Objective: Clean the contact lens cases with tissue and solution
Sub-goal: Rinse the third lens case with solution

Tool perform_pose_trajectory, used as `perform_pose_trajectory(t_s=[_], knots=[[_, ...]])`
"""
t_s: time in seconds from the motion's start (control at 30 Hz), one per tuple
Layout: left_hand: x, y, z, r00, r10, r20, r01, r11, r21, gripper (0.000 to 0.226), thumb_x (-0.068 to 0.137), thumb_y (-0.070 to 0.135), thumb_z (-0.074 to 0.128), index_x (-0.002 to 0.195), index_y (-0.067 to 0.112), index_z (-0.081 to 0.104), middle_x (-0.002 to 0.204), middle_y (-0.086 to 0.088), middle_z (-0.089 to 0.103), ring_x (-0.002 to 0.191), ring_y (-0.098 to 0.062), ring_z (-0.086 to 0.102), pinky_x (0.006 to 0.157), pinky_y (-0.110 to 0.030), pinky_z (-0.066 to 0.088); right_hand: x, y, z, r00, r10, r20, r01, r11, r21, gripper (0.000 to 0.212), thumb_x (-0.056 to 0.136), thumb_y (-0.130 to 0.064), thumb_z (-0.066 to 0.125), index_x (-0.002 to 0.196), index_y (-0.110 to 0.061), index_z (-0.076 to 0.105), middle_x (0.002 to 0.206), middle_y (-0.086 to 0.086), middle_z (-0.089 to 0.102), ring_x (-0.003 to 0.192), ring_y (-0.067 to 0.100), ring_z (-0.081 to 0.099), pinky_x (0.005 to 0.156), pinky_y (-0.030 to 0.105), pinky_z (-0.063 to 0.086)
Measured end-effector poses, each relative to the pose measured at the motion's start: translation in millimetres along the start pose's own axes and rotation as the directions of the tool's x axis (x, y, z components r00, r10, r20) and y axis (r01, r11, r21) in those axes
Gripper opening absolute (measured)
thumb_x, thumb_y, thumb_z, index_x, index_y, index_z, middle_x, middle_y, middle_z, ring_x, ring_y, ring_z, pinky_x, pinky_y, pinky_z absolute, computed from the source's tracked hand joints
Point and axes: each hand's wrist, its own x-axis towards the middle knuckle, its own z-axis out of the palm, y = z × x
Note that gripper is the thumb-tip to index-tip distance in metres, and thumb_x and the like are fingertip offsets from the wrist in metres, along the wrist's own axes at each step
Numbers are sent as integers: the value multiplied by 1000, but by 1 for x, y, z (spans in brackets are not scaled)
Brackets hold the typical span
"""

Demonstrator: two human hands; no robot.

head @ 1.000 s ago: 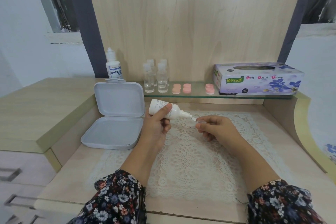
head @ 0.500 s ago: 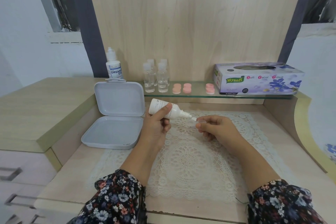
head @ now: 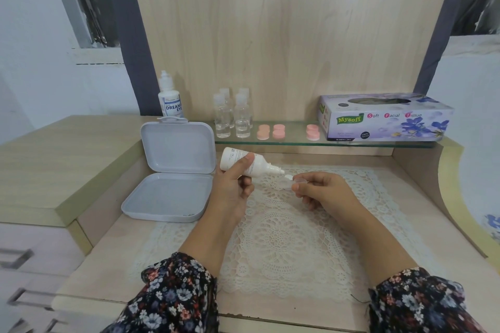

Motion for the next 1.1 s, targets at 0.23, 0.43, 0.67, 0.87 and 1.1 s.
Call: perform_pose_trajectory(t_s=[0.23, 0.43, 0.67, 0.87, 1.1], knots=[[-1, 1, 1, 1000, -1, 12, 1, 1000, 8, 54, 65, 18, 79, 110, 11, 50, 80, -6, 60, 47, -8, 39, 36, -18, 30, -1, -1, 1, 1000, 4, 1, -4, 1000, 7, 15, 80, -13, 76, 95, -13, 73, 71, 5, 69, 60, 15, 57, 61, 27, 48], [-3, 1, 2, 1000, 3, 31, -3, 1000, 11, 50, 64, 18, 78, 105, 10, 50, 76, -5, 59, 46, -8, 38, 36, -18, 30, -2, -1, 0, 1000, 6, 1, -6, 1000, 13, 16, 81, -12, 75, 96, -12, 73, 72, 5, 69, 60, 14, 57, 59, 25, 48], [-2, 1, 2, 999, 13, 43, -14, 1000, 20, 53, 64, 19, 78, 107, 9, 50, 74, -4, 60, 46, -7, 39, 36, -18, 30, -2, -2, 0, 1000, 8, 1, -8, 1000, 7, 16, 81, -13, 75, 96, -13, 73, 72, 6, 69, 60, 14, 57, 60, 26, 49], [-1, 1, 1, 1000, -3, 19, 3, 1000, 25, 40, 78, 14, 74, 110, 8, 51, 79, -6, 60, 46, -8, 39, 35, -18, 31, -2, -2, 0, 1000, 15, -2, -15, 1000, 9, 16, 81, -12, 75, 97, -13, 73, 72, 7, 69, 59, 14, 57, 59, 26, 49], [-3, 1, 2, 1000, -2, 23, 1, 1000, 31, 38, 77, 13, 73, 108, 8, 51, 73, -4, 61, 45, -7, 39, 36, -18, 31, -2, -3, 1, 1000, 18, -2, -18, 1000, 14, 16, 81, -11, 75, 96, -12, 73, 73, 8, 69, 58, 13, 57, 58, 25, 50]])
